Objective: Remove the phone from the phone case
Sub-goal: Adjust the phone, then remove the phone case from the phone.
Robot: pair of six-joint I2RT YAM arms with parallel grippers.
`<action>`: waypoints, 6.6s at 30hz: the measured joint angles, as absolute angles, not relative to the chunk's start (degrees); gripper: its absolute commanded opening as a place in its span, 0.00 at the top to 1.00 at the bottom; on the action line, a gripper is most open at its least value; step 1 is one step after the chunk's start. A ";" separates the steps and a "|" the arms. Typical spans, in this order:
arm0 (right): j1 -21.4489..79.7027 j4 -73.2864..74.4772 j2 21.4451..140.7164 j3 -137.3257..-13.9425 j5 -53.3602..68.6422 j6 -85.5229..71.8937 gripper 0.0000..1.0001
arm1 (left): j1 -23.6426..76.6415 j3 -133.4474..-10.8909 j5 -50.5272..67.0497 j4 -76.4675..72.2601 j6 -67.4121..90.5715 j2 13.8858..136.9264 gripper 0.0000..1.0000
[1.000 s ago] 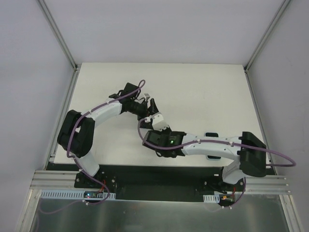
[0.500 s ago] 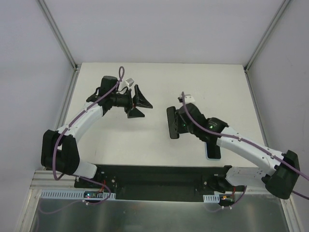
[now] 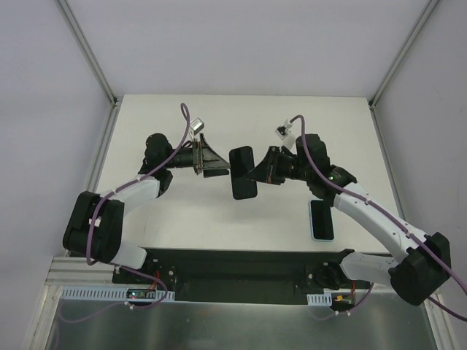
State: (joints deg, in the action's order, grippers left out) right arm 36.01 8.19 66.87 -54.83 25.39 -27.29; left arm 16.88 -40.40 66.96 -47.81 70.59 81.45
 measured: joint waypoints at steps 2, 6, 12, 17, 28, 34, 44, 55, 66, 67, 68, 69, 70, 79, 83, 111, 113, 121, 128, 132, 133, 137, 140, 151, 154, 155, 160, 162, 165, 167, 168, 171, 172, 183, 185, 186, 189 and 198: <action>35.55 6.02 67.92 -54.83 29.08 -28.53 0.99 | 16.88 -40.27 67.64 -55.18 74.70 83.13 0.17; 35.44 2.31 69.52 -54.59 34.15 -30.96 0.99 | 16.88 -40.29 68.60 -66.15 82.81 86.61 0.18; 35.44 -4.03 71.00 -53.52 39.09 -35.51 0.98 | 17.72 -40.29 68.38 -71.31 94.83 93.10 0.51; 35.09 -5.72 73.38 -52.62 40.21 -37.56 0.99 | 18.59 -40.29 67.33 -72.58 98.28 93.43 0.65; 34.04 -9.02 76.82 -52.60 43.64 -43.75 0.76 | 18.48 -40.29 65.67 -74.78 99.00 92.73 1.00; 34.00 -11.77 77.82 -51.48 41.47 -44.86 0.30 | 18.39 -40.29 63.94 -73.76 101.16 92.09 1.00; 34.33 2.44 59.90 -48.88 23.79 -38.30 0.31 | 17.93 -39.24 61.52 -73.01 100.14 88.64 1.00; 41.87 18.57 56.16 -54.02 11.68 -29.45 0.32 | 17.91 -39.97 61.32 -70.28 91.13 84.01 1.00; 49.65 25.28 58.61 -59.75 1.43 -23.86 0.34 | 17.89 -40.25 61.60 -63.83 86.08 81.45 1.00; 49.93 25.45 58.63 -59.86 1.02 -23.68 0.34 | 17.91 -40.34 61.58 -63.51 85.84 81.45 1.00; 50.19 25.61 58.63 -59.92 0.40 -23.49 0.34 | 17.89 -40.40 61.54 -63.22 85.69 81.45 1.00; 50.35 25.87 58.63 -60.01 -0.03 -23.33 0.34 | 17.89 -40.42 61.52 -63.05 85.52 81.45 1.00; 50.54 26.22 58.65 -60.20 -0.47 -23.20 0.34 | 17.89 -40.45 61.52 -62.89 85.36 81.45 1.00; 51.37 27.40 58.65 -61.52 -2.87 -22.06 0.34 | 17.89 -40.80 61.49 -61.58 84.53 81.45 1.00; 51.70 27.68 58.70 -62.24 -3.22 -21.58 0.34 | 17.89 -40.80 61.49 -61.32 84.53 81.45 1.00; 57.56 33.08 65.32 -67.44 -15.16 -20.36 0.38 | 17.89 -40.80 60.90 -59.27 81.52 80.97 1.00; 58.72 34.09 66.30 -68.38 -17.45 -20.23 0.38 | 17.89 -40.80 60.90 -58.85 81.23 80.97 1.00; 61.08 34.87 69.19 -69.58 -23.20 -20.03 0.39 | 17.17 -40.80 60.90 -57.17 79.40 80.97 1.00; 61.43 34.65 70.00 -69.67 -25.98 -20.12 0.40 | 17.15 -40.80 59.75 -56.77 79.20 80.97 1.00; 62.15 35.38 70.94 -70.52 -28.45 -20.32 0.40 | 17.12 -40.80 59.24 -56.73 79.20 80.97 1.00; 62.48 35.81 71.31 -70.98 -29.32 -20.32 0.40 | 17.12 -40.80 59.13 -56.71 79.20 80.97 1.00; 64.16 37.93 73.01 -72.93 -33.06 -20.27 0.41 | 17.12 -40.80 58.87 -56.69 79.18 80.97 1.00; 65.28 39.46 74.28 -74.35 -35.81 -20.27 0.40 | 17.12 -40.80 58.48 -56.69 79.20 80.95 1.00; 67.48 40.75 76.64 -75.59 -40.84 -20.18 0.39 | 17.12 -40.80 58.00 -56.05 78.46 80.31 1.00; 67.16 38.02 75.09 -73.19 -39.75 -20.01 0.39 | 17.02 -40.80 58.04 -55.64 78.48 80.12 1.00; 66.72 36.64 74.32 -71.96 -39.05 -19.99 0.40 | 16.97 -40.80 58.02 -55.55 78.52 80.12 1.00; 63.09 29.45 70.37 -65.78 -32.60 -20.27 0.40 | 16.75 -41.30 57.71 -53.01 78.91 79.92 1.00; 61.91 27.62 69.54 -64.49 -30.59 -20.38 0.41 | 16.75 -41.85 57.01 -50.09 78.65 79.26 1.00; 61.08 25.71 69.49 -63.94 -28.51 -20.45 0.41 | 16.25 -42.19 55.96 -45.71 77.93 77.32 1.00; 60.45 24.60 69.54 -63.66 -27.11 -20.51 0.42 | 15.90 -42.24 55.27 -43.51 77.76 76.31 1.00; 59.96 23.97 69.54 -63.35 -26.22 -20.60 0.42 | 15.77 -42.24 54.92 -42.87 77.73 76.09 1.00; 58.00 22.20 69.56 -62.19 -23.53 -21.32 0.43 | 15.62 -42.24 53.65 -41.17 77.76 75.94 1.00; 57.21 21.56 69.56 -61.65 -22.59 -21.69 0.43 | 15.62 -42.24 53.19 -40.69 77.78 75.94 1.00; 51.24 15.31 68.27 -56.73 -12.29 -25.15 0.48 | 15.64 -42.24 50.35 -37.60 78.08 75.92 1.00; 52.16 17.04 68.79 -58.17 -13.87 -25.08 0.49 | 15.64 -42.24 50.33 -36.97 78.74 75.92 1.00; 52.84 18.31 69.21 -59.22 -15.44 -25.02 0.49 | 15.64 -42.24 50.28 -36.93 78.96 75.92 1.00; 55.27 22.06 71.02 -62.57 -20.64 -24.43 0.50 | 15.64 -42.24 50.24 -36.84 79.66 75.83 1.00; 60.97 29.32 76.95 -69.21 -33.80 -22.92 0.55 | 15.70 -42.39 48.84 -33.32 79.35 75.61 1.00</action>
State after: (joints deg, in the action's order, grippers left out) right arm 60.97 29.32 76.95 -69.21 -33.80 -22.92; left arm 15.70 -42.39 48.84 -33.32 79.35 75.61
